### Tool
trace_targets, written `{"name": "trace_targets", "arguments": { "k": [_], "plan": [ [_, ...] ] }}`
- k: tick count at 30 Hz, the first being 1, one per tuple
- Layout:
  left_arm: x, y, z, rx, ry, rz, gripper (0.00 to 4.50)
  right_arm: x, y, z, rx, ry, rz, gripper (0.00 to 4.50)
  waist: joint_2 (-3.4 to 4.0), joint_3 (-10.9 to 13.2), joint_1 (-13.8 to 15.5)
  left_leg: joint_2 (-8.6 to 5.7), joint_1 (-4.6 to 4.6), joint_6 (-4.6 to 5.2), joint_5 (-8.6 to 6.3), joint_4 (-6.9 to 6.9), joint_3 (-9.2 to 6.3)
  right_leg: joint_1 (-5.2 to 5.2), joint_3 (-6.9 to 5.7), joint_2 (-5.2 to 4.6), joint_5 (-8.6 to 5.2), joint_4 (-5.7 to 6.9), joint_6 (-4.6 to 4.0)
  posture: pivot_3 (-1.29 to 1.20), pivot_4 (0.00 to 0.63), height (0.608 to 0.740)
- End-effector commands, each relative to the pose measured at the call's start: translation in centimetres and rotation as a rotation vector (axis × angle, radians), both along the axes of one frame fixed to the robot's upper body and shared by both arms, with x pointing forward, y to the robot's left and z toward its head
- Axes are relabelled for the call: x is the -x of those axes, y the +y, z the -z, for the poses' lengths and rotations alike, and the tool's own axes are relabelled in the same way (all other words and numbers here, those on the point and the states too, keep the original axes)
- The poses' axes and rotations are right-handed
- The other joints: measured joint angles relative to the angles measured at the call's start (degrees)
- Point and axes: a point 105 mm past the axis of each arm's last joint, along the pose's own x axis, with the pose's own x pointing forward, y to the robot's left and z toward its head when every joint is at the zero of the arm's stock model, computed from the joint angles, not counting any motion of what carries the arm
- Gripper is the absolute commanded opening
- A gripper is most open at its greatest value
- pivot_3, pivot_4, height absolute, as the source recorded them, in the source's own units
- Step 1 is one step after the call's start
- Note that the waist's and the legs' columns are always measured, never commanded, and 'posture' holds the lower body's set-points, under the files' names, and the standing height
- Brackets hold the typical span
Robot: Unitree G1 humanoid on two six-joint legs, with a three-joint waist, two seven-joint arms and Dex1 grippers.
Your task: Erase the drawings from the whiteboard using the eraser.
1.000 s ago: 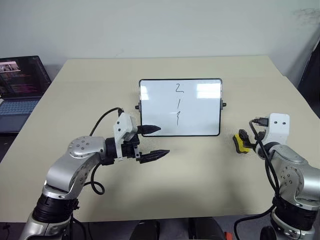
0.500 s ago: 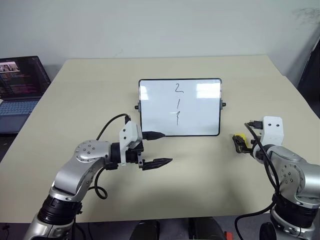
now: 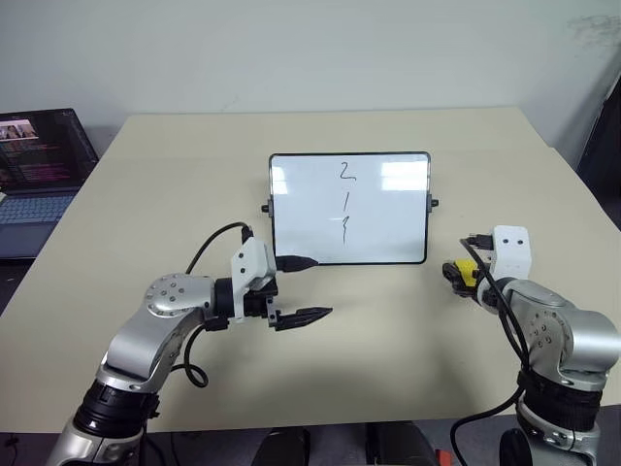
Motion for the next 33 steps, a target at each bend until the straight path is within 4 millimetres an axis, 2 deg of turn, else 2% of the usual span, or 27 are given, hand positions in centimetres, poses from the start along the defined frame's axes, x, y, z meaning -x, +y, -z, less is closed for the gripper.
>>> {"name": "trace_targets", "arguments": {
  "k": [1,12,26,29,33],
  "plan": [
    [0.0,0.1,-0.9,0.005,-0.052,-0.007,4.50,-0.2,0.0,-0.5,0.003,-0.039,0.004,4.48,0.00,0.00,0.00,0.00,0.00,0.00,0.00,0.00,0.00,0.00,0.00,0.00,0.00,0.00,0.00,0.00,0.150,0.740],
    [0.0,0.1,-1.1,0.004,-0.061,-0.013,4.50,-0.3,-0.9,0.5,0.014,-0.024,0.034,4.48,0.00,0.00,-0.01,0.00,0.00,0.00,0.00,0.00,0.00,-0.01,-0.01,0.00,0.00,0.01,0.00,0.00,0.150,0.740],
    [-0.2,0.2,-1.4,0.009,-0.078,-0.022,4.50,-0.4,-1.5,0.4,0.028,-0.035,0.057,4.48,0.00,0.00,-0.01,0.00,0.00,0.00,0.00,0.00,0.00,-0.01,0.00,0.00,0.00,0.02,0.00,0.00,0.150,0.740],
    [-0.3,0.2,-1.4,0.010,-0.079,-0.024,4.50,-0.5,-1.5,0.2,0.029,-0.040,0.061,3.90,0.00,0.00,-0.02,0.00,0.00,0.00,0.00,0.00,0.01,-0.01,0.00,0.00,0.00,0.02,0.00,0.00,0.150,0.740],
    [-0.3,0.2,-1.4,0.009,-0.082,-0.025,4.50,-0.6,-1.5,0.1,0.028,-0.043,0.065,2.45,0.00,0.00,-0.01,0.00,0.00,0.00,0.00,0.00,0.01,-0.01,0.00,0.00,0.00,0.02,0.00,0.00,0.150,0.740]
  ]
}}
